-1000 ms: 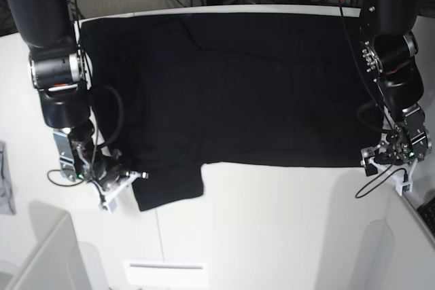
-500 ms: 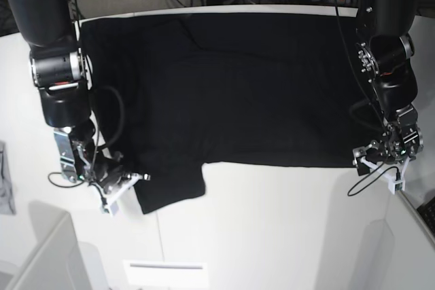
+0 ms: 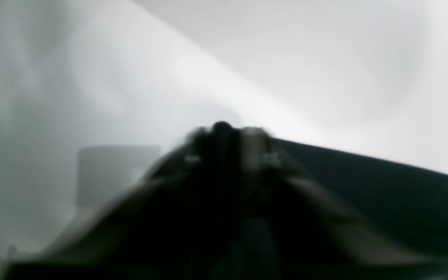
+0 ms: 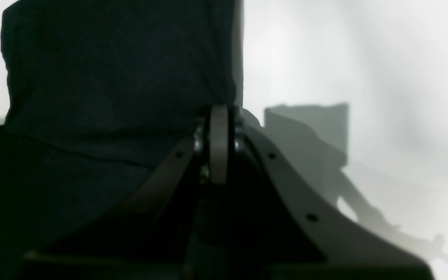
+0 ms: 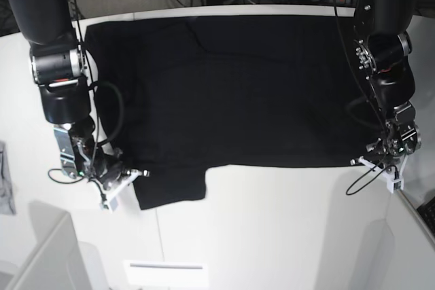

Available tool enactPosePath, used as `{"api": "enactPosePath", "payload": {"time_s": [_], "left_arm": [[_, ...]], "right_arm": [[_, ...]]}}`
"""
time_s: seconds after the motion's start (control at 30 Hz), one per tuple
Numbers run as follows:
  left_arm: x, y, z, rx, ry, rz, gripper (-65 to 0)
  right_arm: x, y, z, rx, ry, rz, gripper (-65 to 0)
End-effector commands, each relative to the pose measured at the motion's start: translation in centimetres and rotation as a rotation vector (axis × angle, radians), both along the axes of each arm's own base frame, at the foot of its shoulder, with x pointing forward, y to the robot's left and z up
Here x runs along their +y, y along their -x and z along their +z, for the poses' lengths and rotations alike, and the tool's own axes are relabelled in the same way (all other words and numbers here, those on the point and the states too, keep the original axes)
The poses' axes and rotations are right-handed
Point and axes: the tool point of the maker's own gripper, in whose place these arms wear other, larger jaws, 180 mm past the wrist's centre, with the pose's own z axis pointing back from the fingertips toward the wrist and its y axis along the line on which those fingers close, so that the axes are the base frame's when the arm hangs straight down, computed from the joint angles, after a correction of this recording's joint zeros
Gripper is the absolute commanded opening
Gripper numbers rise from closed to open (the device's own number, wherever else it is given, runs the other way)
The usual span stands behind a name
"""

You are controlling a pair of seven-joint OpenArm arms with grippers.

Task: Fold the T-shirt properly
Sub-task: 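Close both grippers on the hem corners of the black shirt, then lift the hem with both grippers and fold it toward the collar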

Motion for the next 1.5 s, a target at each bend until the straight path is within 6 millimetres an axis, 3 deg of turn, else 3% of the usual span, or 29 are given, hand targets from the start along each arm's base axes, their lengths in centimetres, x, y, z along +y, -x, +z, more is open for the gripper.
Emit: {"api": "enactPosePath", "payload": {"time_s": [0.0, 0.23, 0.43, 0.67, 0.77, 0.87, 1.1, 1.3, 1.47], "left_arm": [[0.4, -0.2, 0.5, 0.015, -0.006, 0.001, -65.0], [0.3, -0.5, 0.9, 0.004, -0.009, -0.003, -65.0], [0.1, -1.0, 3.6, -0.083, -0.092, -0.035, -65.0], [0.1, 0.8, 4.8, -0.067, -0.157, -0.059, -65.0], [-0.5, 1.8, 4.8, -0.084, -0.105, -0.050, -65.0], [-1.6, 2.5, 5.0, -0.117, -0.035, -0.050, -65.0], [-1.7, 5.0, 6.1, -0.131, -0.094, -0.088, -65.0], [-2.5, 6.7, 8.3, -0.162, -0.168, -0.136, -65.0], [-3.3, 8.3, 8.8, -0.164, -0.205, -0.171, -65.0]], "right_arm": [[-0.6, -2.5, 2.9, -0.092, -0.006, -0.014, -65.0], [-1.0, -2.9, 2.8, -0.174, -0.014, -0.049, -65.0], [-1.1, -2.9, 2.8, -0.187, -0.019, -0.054, -65.0], [-0.3, -3.3, 6.1, -0.303, -0.011, 0.006, -65.0], [0.1, -2.8, 5.9, -0.280, -0.008, 0.030, -65.0], [-0.7, -2.6, 5.8, -0.269, 0.005, 0.026, -65.0], [-0.4, -1.2, 4.9, -0.241, 0.010, 0.048, -65.0], [-0.1, 0.3, 5.6, -0.277, 0.024, 0.086, -65.0], [-2.1, 1.5, 5.9, -0.257, 0.000, -0.005, -65.0]]}}
